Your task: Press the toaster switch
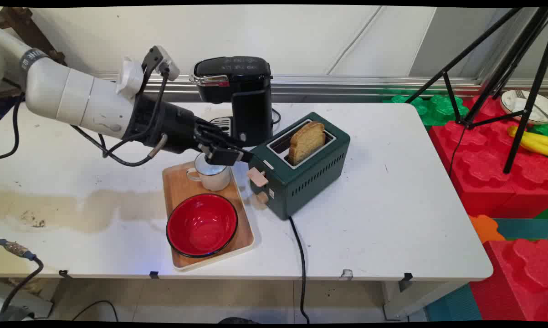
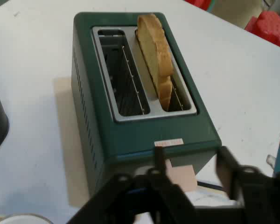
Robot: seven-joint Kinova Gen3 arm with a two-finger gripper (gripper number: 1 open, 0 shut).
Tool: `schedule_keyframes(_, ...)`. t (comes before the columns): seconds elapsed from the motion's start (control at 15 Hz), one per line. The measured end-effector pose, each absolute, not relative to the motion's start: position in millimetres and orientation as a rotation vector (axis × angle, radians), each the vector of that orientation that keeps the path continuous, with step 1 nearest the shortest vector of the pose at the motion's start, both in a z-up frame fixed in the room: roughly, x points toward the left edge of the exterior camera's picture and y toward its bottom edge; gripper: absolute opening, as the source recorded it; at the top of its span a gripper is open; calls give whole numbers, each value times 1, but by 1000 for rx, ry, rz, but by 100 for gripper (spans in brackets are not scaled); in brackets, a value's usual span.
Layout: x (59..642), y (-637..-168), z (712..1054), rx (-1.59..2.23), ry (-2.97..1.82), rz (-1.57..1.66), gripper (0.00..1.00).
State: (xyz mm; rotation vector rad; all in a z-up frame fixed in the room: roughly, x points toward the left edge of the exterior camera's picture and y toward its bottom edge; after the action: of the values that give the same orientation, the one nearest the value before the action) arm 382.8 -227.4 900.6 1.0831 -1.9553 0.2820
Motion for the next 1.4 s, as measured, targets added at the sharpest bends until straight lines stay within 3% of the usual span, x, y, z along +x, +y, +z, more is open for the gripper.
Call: schedule_keyframes(1.4,370,-241,876,1083,-2031,247,0)
